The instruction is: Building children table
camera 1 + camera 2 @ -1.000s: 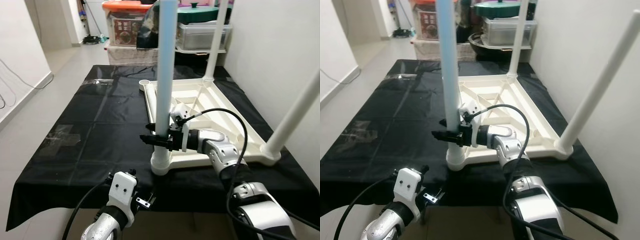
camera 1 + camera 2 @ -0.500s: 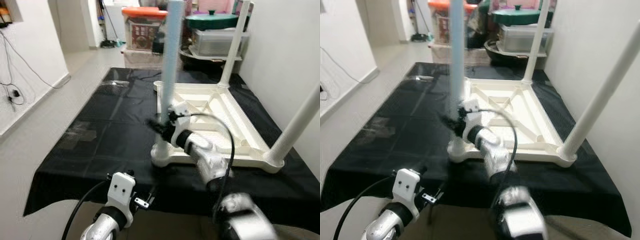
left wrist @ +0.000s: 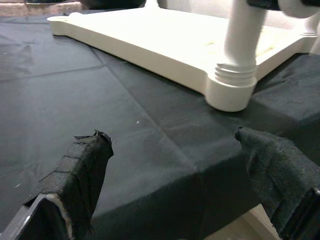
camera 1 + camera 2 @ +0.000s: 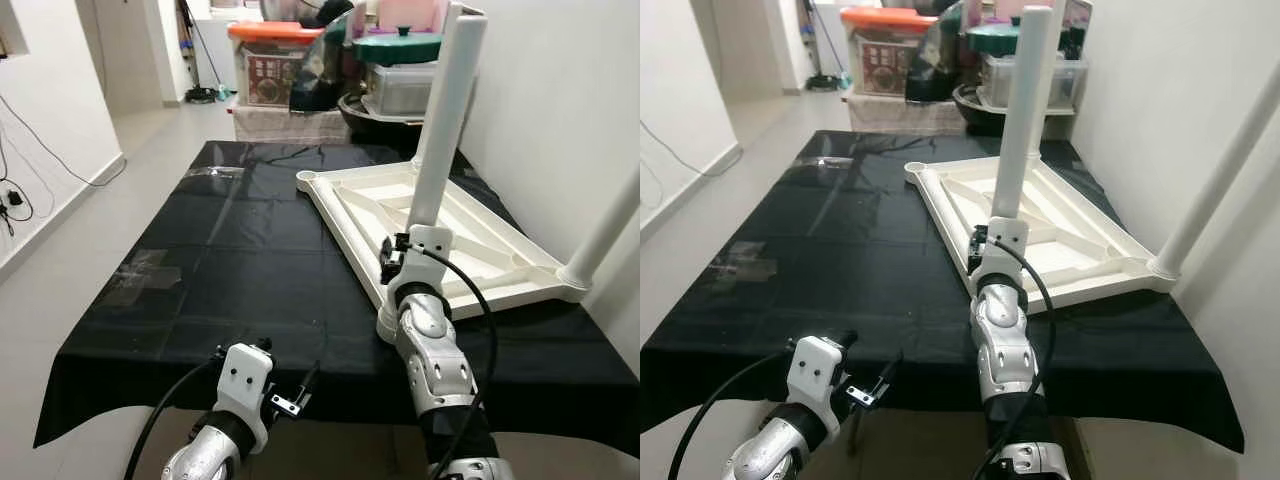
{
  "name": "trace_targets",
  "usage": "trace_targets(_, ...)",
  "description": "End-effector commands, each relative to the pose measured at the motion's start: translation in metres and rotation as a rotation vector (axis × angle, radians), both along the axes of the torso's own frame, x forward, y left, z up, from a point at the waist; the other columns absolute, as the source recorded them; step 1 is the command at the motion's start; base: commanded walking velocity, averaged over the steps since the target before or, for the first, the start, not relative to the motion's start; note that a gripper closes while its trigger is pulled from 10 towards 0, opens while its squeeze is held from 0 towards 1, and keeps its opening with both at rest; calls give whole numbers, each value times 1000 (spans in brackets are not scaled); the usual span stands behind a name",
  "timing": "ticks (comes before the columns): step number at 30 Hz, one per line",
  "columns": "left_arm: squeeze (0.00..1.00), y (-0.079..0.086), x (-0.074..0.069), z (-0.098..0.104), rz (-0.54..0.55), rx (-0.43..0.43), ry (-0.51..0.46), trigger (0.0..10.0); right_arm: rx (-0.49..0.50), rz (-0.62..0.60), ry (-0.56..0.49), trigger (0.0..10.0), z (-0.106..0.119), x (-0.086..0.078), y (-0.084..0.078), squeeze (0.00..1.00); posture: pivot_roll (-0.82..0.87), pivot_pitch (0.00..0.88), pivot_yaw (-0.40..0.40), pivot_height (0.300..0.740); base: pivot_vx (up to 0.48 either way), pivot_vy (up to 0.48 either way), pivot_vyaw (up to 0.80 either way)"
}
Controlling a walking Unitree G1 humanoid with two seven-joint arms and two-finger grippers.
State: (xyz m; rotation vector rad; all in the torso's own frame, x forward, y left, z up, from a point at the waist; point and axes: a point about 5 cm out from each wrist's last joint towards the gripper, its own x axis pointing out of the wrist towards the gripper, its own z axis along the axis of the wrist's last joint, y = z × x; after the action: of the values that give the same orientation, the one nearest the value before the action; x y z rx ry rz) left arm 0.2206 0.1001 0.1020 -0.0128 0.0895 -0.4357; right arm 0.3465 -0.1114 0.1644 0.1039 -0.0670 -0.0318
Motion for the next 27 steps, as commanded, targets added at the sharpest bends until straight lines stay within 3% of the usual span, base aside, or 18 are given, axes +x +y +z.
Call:
trace_targets(1,0,0,1,-4,1,2,15,10000,115,130,25,10000,-11,-3,19,0,109,0,-51,740,0,0,0)
trace_targets(3,0,0,1,-4,1,2,15,10000,115,130,25,10000,-11,-3,19,0,109,0,-51,740,0,0,0)
trace_targets(4,0,0,1,-4,1,3,15,10000,95,369,-9,10000,-6,5,15,0,108,0,-45,740,0,0,0)
trace_targets(6,0,0,2,-5,-1,5,16,10000,63,628,19,10000,-2,10,9,0,104,0,-38,740,0,0,0)
trace_targets(7,0,0,2,-5,-1,5,16,10000,63,628,19,10000,-2,10,9,0,104,0,-38,740,0,0,0)
trace_targets(8,0,0,2,-5,-4,5,16,10000,27,768,28,10000,2,10,6,0,104,0,-37,740,0,0,0)
trace_targets(9,0,0,2,-5,-4,5,16,10000,27,768,28,10000,2,10,6,0,104,0,-37,740,0,0,0)
trace_targets(10,0,-1,3,-5,-6,6,18,10000,-19,972,52,10000,12,12,5,0,109,0,-36,740,0,0,0)
trace_targets(11,0,-1,3,-5,-6,6,18,10000,-19,972,52,10000,12,12,5,0,109,0,-36,740,0,0,0)
trace_targets(15,0,-1,4,-5,-7,11,16,10000,-85,1247,61,10000,30,14,21,0,126,0,-49,740,0,0,0)
trace_targets(18,0,0,5,-5,-7,12,16,10000,-96,1301,60,10000,31,12,25,0,130,0,-50,740,0,0,0)
trace_targets(19,0,0,5,-5,-7,12,16,10000,-102,1335,61,10000,32,11,28,0,132,0,-51,740,0,0,0)
trace_targets(20,0,0,5,-5,-4,15,15,10000,-88,1445,53,10000,32,6,39,0,141,0,-54,740,0,0,0)
trace_targets(22,0,0,5,-5,-2,16,15,10000,-94,1484,57,10000,30,4,44,0,142,0,-53,740,0,0,0)
trace_targets(23,0,1,5,-6,-1,16,15,10000,-96,1521,61,8627,29,3,47,0,141,0,-53,740,0,0,0)
trace_targets(24,0,1,5,-6,-1,16,15,10000,-96,1521,61,8627,29,3,47,0,141,0,-53,740,0,0,0)
trace_targets(25,0,1,6,-6,0,17,14,10000,-109,1510,67,0,25,3,49,0,141,0,-54,740,0,0,0)
trace_targets(27,0,1,6,-6,2,16,14,10000,-121,1410,63,0,19,8,51,0,141,0,-53,740,0,0,0)
